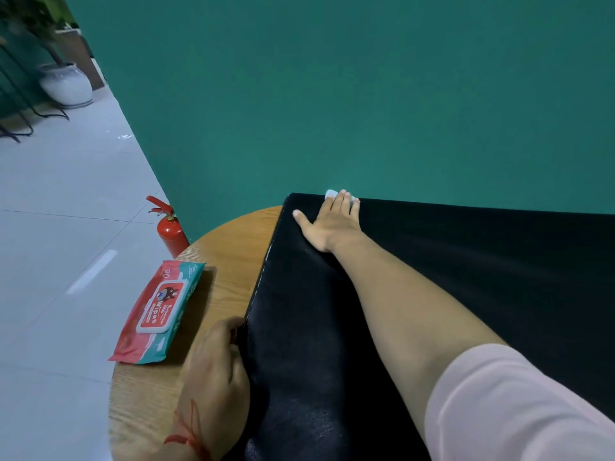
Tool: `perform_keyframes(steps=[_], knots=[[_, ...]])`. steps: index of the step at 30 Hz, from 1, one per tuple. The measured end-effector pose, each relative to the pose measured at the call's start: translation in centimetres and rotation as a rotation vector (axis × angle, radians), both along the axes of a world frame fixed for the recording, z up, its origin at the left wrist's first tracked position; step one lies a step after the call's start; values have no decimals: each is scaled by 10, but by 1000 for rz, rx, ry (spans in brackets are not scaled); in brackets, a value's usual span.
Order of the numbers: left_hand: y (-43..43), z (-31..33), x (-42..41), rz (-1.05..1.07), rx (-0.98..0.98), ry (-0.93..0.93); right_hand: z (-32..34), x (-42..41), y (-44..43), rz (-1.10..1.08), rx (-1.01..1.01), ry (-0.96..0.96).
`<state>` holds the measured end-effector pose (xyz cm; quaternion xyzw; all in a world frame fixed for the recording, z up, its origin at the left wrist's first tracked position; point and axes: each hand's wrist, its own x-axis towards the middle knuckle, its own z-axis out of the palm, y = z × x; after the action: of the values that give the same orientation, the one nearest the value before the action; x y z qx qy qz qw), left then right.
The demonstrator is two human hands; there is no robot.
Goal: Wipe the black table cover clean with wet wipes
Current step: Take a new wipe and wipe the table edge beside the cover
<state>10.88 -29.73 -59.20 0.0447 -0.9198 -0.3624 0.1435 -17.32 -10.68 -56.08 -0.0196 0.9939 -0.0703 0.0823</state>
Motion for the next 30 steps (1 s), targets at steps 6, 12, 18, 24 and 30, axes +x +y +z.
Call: perform_keyframes(steps=[6,12,18,24,30], knots=[[0,3,0,1,12,-29,-4,2,-16,150,-77,37],[1,5,0,-5,11,-78,-2,6,14,220,-96,57],[3,6,0,6,17,-50,3,21,87,113,-73,79],[4,8,3,-3,10,-52,-1,45,221,-120,-8,90],[6,14,6,-2,11,-34,-6,68,280,-299,37,45]])
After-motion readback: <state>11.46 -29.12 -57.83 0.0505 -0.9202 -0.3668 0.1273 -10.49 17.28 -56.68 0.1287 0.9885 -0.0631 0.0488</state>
